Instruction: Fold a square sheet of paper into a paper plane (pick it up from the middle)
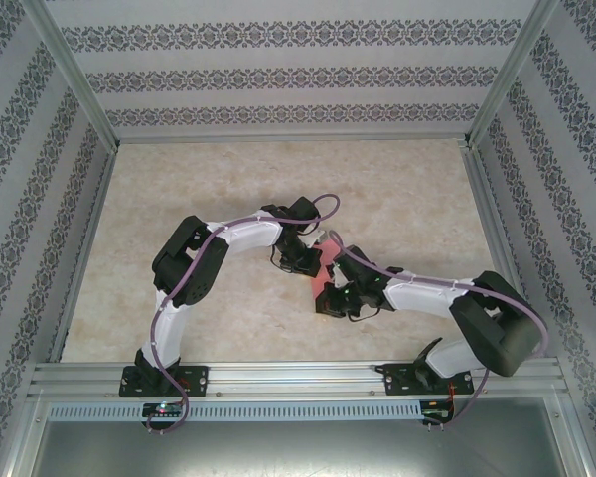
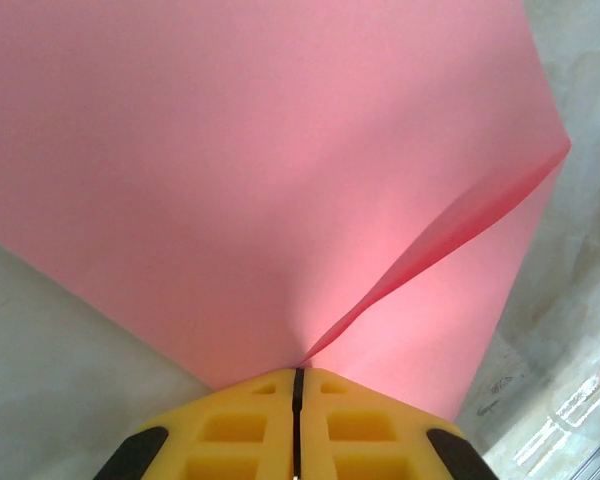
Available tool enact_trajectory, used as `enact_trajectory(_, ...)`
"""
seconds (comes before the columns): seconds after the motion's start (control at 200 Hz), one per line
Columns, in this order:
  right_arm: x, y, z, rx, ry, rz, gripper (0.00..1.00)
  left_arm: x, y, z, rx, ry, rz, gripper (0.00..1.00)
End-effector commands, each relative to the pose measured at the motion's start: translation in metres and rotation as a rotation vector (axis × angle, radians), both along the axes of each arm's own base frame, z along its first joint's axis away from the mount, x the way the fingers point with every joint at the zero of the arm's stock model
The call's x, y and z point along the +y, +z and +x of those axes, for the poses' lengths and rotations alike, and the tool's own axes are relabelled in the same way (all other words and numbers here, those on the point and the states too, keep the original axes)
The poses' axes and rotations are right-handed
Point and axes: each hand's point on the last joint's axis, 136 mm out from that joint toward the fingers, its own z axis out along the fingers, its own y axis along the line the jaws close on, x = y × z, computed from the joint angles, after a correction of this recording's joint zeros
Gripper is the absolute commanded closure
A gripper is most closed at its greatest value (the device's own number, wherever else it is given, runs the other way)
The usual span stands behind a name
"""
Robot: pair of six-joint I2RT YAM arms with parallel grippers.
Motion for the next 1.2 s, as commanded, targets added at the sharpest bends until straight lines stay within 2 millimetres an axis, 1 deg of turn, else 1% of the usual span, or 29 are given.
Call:
enact_trajectory(0.0, -0.007, 0.017, 0.026, -0.039, -0.087, 0.055, 1.0, 0.053, -0.077, -0.023, 0.066, -0.011, 0.288, 0.9)
enact_trajectory(0.115, -0.017, 0.02, 0.049, -0.069, -0.14, 0.059, 1.0, 0.053, -0.077, -0.023, 0.065, -0.011, 0.286, 0.9)
enact_trajectory(0.195, -0.017, 0.02, 0.059, -0.067, -0.137, 0.067, 1.0, 0.052, -0.078, -0.023, 0.068, -0.011, 0.285, 0.9)
enact_trajectory(0.33, -0.02, 0.013, 0.077, -0.068, -0.153, 0.069, 1.0, 0.053, -0.078, -0.024, 0.068, -0.013, 0.286, 0.9)
enact_trajectory(0.465, -0.025, 0.002, 0.088, -0.057, -0.168, 0.059, 1.0, 0.054, -0.079, -0.024, 0.066, -0.016, 0.289, 0.9)
enact_trajectory(0.59, -0.033, -0.013, 0.089, -0.029, -0.169, 0.016, 1.0, 0.054, -0.08, -0.023, 0.065, -0.017, 0.292, 0.9)
enact_trajectory(0.839, -0.068, -0.037, 0.078, -0.001, -0.198, -0.113, 1.0, 0.055, -0.081, -0.023, 0.062, -0.019, 0.302, 0.9)
enact_trajectory(0.934, -0.078, -0.04, 0.078, -0.002, -0.229, -0.114, 1.0, 0.055, -0.082, -0.023, 0.064, -0.021, 0.303, 0.9)
enact_trajectory(1.014, -0.082, -0.036, 0.081, -0.021, -0.253, -0.094, 1.0, 0.055, -0.083, -0.022, 0.065, -0.022, 0.304, 0.9)
enact_trajectory(1.194, -0.098, -0.032, 0.088, -0.036, -0.299, -0.102, 1.0, 0.055, -0.082, -0.022, 0.065, -0.021, 0.303, 0.9)
